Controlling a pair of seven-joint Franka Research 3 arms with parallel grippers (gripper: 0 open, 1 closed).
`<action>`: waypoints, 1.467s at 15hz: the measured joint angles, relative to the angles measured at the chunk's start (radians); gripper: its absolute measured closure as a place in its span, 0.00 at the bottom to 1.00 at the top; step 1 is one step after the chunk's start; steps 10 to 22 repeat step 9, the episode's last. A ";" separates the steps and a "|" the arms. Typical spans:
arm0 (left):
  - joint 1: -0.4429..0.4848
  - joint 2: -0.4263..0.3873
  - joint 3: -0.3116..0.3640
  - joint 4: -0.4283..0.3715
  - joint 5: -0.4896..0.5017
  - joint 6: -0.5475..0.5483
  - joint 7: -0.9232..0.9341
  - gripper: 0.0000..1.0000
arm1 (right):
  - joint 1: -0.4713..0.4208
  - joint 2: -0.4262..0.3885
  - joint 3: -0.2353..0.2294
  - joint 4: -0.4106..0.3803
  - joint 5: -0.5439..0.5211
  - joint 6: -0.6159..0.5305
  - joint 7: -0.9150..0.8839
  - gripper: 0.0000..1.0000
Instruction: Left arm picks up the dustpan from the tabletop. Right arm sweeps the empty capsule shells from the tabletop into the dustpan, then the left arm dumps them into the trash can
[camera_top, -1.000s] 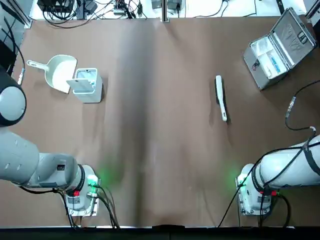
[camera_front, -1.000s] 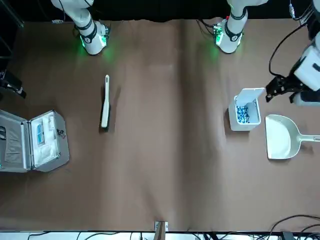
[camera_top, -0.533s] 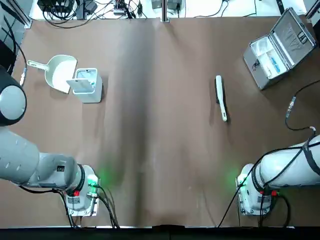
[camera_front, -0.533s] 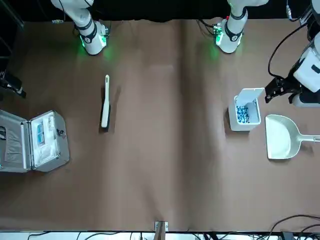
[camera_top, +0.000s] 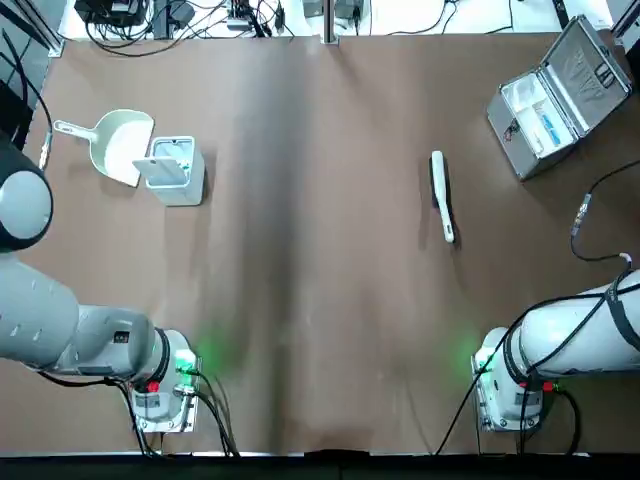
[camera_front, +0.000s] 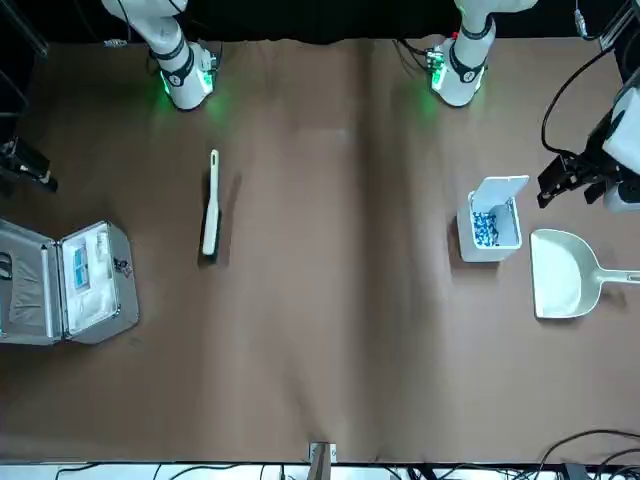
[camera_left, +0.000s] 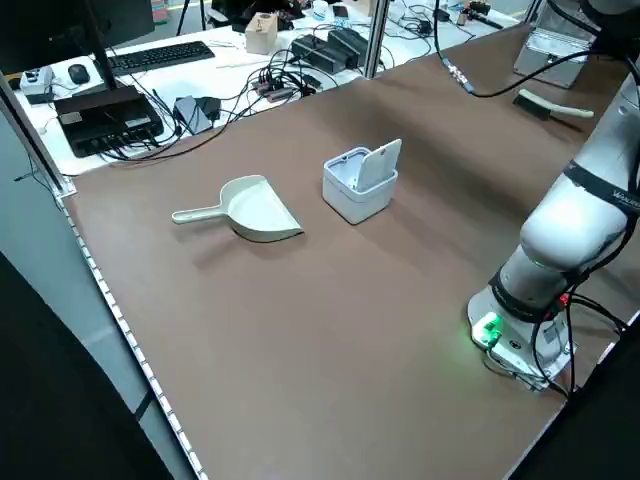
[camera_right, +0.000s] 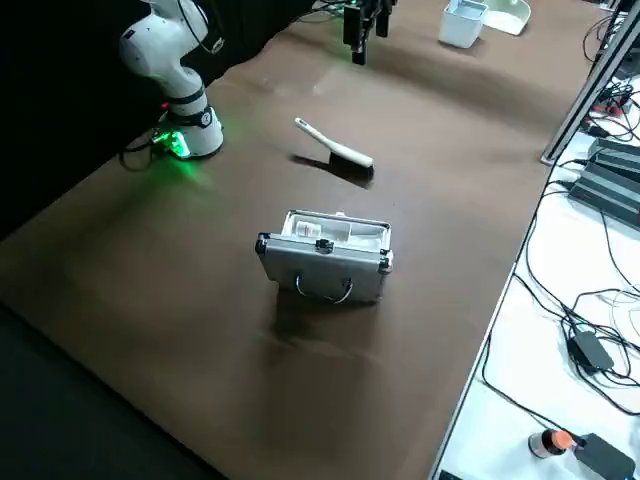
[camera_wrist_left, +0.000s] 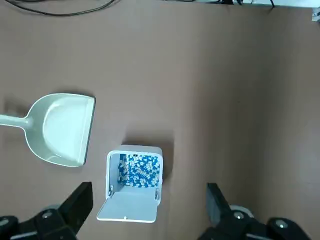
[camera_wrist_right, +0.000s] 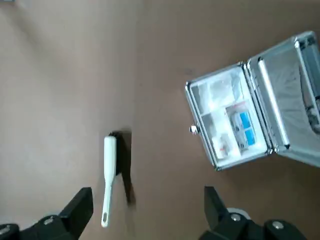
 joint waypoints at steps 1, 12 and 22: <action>0.000 0.000 0.000 0.003 0.000 0.000 0.000 0.00 | 0.000 0.000 0.000 -0.002 -0.001 -0.010 0.000 0.02; 0.000 0.000 0.022 0.008 0.000 0.000 0.011 0.00 | 0.001 0.000 0.005 -0.034 -0.065 -0.022 0.005 0.02; 0.000 0.000 0.022 0.008 0.000 0.000 0.011 0.00 | 0.001 0.000 0.005 -0.034 -0.065 -0.022 0.005 0.02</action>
